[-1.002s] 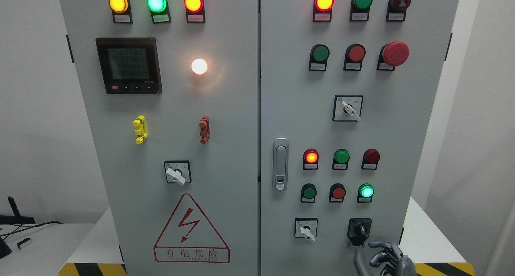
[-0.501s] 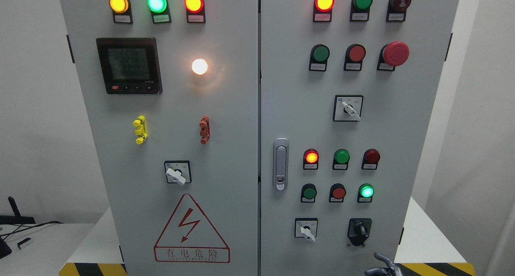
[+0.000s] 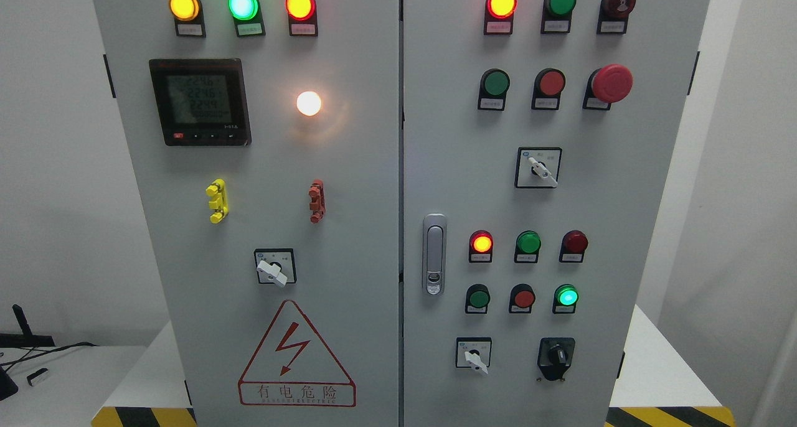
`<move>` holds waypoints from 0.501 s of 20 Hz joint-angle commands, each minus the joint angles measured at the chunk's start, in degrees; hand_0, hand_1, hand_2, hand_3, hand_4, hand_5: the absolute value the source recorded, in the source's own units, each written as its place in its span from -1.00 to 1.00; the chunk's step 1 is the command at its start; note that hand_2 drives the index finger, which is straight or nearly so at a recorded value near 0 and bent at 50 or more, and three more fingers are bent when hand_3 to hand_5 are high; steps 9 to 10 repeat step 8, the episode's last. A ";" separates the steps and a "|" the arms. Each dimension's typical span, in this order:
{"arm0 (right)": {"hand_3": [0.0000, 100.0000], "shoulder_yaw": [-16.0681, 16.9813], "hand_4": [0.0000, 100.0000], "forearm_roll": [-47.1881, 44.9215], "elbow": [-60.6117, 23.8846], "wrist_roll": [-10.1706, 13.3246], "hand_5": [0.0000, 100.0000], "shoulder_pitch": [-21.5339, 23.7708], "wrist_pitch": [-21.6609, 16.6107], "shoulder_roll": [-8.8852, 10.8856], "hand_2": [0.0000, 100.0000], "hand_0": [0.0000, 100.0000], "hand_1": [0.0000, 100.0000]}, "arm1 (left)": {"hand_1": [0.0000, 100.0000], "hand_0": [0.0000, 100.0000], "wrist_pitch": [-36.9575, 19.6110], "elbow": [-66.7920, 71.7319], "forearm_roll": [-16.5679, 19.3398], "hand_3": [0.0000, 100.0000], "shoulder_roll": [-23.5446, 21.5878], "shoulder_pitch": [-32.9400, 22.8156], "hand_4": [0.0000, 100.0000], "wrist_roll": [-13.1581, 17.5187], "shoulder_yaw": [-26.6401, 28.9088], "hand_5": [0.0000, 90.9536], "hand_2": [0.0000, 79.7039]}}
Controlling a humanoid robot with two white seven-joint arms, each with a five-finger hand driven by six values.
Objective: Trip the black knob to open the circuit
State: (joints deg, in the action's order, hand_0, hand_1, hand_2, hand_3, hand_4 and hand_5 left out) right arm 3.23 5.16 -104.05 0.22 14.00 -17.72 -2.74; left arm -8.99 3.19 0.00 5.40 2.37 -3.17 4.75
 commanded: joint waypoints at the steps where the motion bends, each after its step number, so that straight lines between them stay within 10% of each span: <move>1: -0.86 0.20 -0.96 -8.49 -6.78 -1.61 -1.00 3.57 0.40 5.28 -1.00 -0.82 -1.00 | -0.22 -0.76 0.03 -0.03 1.76 -1.00 0.05 0.00 -1.00 0.01 0.00 -1.00 -1.00; 10: -0.90 0.64 -1.00 -13.50 -6.78 -5.05 -1.00 3.75 2.60 7.31 -1.00 -0.84 -1.00 | -0.22 -0.76 0.03 0.06 1.76 -1.00 0.05 0.00 -1.00 0.01 0.00 -1.00 -1.00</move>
